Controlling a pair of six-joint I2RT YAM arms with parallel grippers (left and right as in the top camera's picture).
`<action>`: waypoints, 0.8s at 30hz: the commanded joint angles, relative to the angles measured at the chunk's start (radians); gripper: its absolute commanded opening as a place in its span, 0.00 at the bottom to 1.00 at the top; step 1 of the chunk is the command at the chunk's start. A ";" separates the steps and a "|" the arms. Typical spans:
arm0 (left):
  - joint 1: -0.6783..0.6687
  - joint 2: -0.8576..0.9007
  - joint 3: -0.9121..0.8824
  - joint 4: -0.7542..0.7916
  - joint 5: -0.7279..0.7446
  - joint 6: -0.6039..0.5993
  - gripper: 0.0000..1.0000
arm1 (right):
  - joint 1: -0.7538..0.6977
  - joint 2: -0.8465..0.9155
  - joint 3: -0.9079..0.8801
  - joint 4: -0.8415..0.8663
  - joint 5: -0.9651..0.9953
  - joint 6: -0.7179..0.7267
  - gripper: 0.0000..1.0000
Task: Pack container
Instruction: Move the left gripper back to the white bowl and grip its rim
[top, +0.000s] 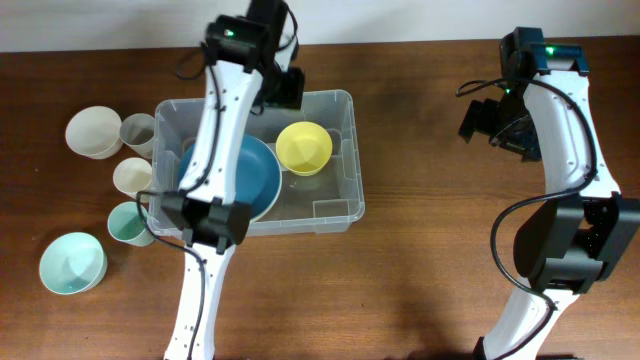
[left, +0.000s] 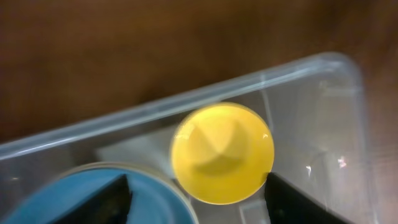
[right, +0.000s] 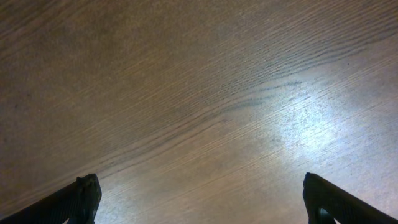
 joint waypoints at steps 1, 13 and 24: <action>0.062 -0.175 0.067 -0.006 -0.243 -0.039 0.78 | -0.002 -0.005 0.002 0.000 0.002 0.002 0.99; 0.560 -0.227 -0.053 -0.003 -0.130 -0.167 0.93 | -0.002 -0.005 0.002 0.000 0.002 0.002 0.99; 0.731 -0.208 -0.447 0.155 -0.117 -0.216 0.94 | -0.002 -0.005 0.002 0.000 0.002 0.002 0.99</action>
